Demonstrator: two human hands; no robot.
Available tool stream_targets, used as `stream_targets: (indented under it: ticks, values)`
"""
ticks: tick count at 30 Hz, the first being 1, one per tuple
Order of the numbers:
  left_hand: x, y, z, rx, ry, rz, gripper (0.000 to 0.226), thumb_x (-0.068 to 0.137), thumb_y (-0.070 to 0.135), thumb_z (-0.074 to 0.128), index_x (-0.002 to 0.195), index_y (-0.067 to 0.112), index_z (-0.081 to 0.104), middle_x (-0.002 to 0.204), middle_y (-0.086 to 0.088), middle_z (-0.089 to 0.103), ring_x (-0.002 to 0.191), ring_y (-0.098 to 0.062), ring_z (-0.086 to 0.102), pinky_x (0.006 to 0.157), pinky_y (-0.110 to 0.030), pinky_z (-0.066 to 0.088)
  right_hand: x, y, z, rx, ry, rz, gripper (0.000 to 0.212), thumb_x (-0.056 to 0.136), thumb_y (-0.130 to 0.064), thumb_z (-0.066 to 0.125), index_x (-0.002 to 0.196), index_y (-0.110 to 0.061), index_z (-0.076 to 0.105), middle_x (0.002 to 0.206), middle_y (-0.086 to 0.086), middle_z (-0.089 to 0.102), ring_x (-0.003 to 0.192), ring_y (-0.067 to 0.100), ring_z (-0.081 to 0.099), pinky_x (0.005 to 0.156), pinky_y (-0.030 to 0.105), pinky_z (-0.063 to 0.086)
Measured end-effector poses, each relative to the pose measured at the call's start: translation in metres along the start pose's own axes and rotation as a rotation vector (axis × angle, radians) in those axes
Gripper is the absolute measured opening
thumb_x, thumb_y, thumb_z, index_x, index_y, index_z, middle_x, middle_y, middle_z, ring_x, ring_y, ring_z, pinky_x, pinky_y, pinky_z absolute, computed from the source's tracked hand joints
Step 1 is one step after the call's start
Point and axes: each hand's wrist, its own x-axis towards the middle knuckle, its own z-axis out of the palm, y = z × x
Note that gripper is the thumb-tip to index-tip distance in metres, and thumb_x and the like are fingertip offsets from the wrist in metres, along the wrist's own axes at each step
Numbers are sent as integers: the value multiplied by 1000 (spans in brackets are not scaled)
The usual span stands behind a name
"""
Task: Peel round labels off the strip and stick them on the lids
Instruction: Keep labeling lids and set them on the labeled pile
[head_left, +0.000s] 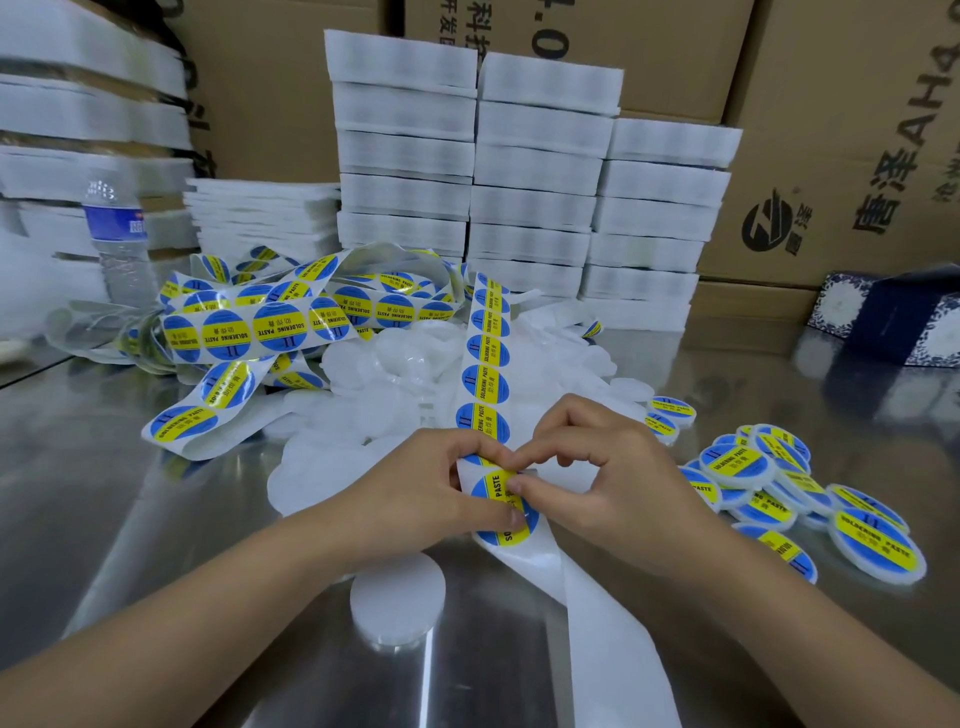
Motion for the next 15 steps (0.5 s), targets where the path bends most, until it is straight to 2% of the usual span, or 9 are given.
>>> stream_targets:
  ticks: [5,9,10,12,15]
  values:
    - [-1,0,0,-1,-16,7,23,68,25,81,81,37,67,56,2,48,41,-7,33,44,-16,27,1,0,1,-31,34,-46,14,72,-14,78,81,-25,77,75,-14,51,72,1,50,63,11,38]
    - [-1,0,1,-10,-32,9,23,68,24,81,81,36,67,52,7,53,42,-6,38,46,-15,32,1,0,0,-52,24,-64,12,72,-13,78,80,-22,77,76,-12,53,74,-2,50,64,10,38]
    - [-1,0,1,-15,-42,8,24,67,25,82,82,36,68,57,4,60,46,-7,44,50,-18,38,0,-1,0,-52,21,-69,12,72,-13,78,80,-22,77,76,-11,53,74,-1,50,64,10,39]
    - [0,0,1,-31,-54,-1,26,63,29,81,85,35,68,78,-7,71,61,-15,56,65,-33,50,0,-1,0,-49,17,-72,12,71,-13,77,79,-22,77,75,-9,54,74,2,52,64,12,39]
    - [0,-1,2,-51,-43,4,28,60,33,80,86,35,68,87,-16,70,62,-18,52,67,-35,44,0,-2,0,-52,12,-74,13,71,-11,78,77,-22,77,75,-11,53,74,4,52,64,12,39]
